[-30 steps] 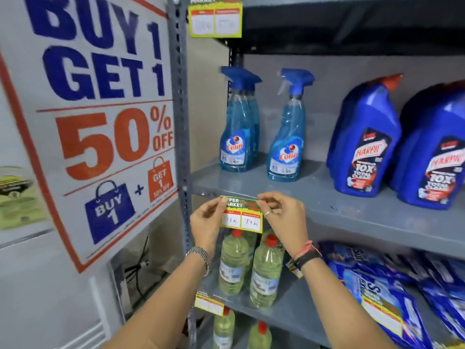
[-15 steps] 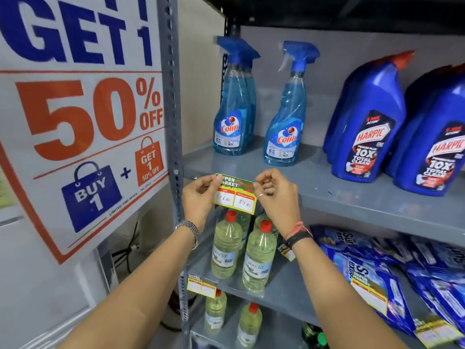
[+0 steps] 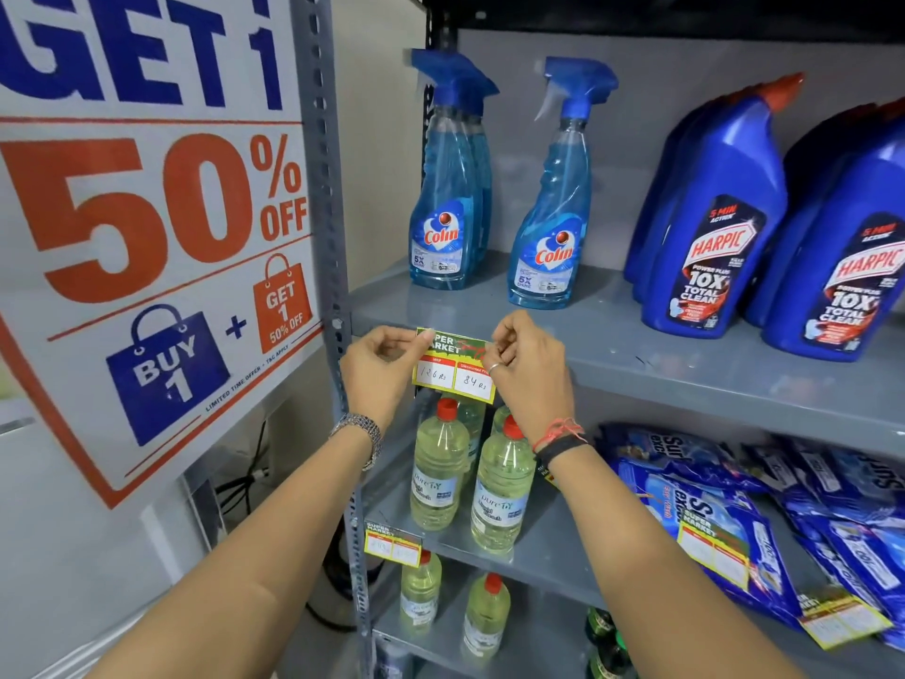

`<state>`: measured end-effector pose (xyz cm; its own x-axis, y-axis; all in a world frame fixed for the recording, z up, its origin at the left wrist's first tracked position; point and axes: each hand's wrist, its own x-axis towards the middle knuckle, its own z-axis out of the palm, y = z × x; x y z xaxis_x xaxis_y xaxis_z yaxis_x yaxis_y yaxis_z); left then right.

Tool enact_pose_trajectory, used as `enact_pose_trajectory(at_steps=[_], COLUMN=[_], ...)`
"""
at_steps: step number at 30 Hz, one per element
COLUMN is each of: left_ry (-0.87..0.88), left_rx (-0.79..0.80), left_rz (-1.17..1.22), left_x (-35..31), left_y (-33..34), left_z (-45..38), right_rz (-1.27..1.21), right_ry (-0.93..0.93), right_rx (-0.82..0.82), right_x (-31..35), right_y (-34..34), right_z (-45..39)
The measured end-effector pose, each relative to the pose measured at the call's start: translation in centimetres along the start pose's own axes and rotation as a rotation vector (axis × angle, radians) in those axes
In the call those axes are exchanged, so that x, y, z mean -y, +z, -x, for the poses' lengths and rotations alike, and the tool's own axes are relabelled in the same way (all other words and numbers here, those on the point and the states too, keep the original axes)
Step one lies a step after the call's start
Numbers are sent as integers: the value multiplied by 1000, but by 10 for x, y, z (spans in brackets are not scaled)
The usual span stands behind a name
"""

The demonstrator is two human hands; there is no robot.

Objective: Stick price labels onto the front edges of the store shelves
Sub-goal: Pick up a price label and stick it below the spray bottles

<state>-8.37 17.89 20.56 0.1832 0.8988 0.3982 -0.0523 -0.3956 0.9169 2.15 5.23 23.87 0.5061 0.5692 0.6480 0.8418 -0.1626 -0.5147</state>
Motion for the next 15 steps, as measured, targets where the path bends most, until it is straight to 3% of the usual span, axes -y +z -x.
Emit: enact_pose_trajectory(at_steps=[3,6,9,15], left_ry=[277,533,559,513], left_rx=[-15,151,274,335], left_rz=[-214,-425,-470,-358], left_x=[0,-2,-3,1], left_y=[-4,-3,-2,-1], left_z=[-1,-8,-22,-32], right_rz=[251,332,330,264], right_ry=[-89,-79,-15,-5], right_rx=[-89,-41,41,87], right_x=[1,3,2,-3], right_y=[11,19,22,15], right_z=[-2,-12,-19,-18])
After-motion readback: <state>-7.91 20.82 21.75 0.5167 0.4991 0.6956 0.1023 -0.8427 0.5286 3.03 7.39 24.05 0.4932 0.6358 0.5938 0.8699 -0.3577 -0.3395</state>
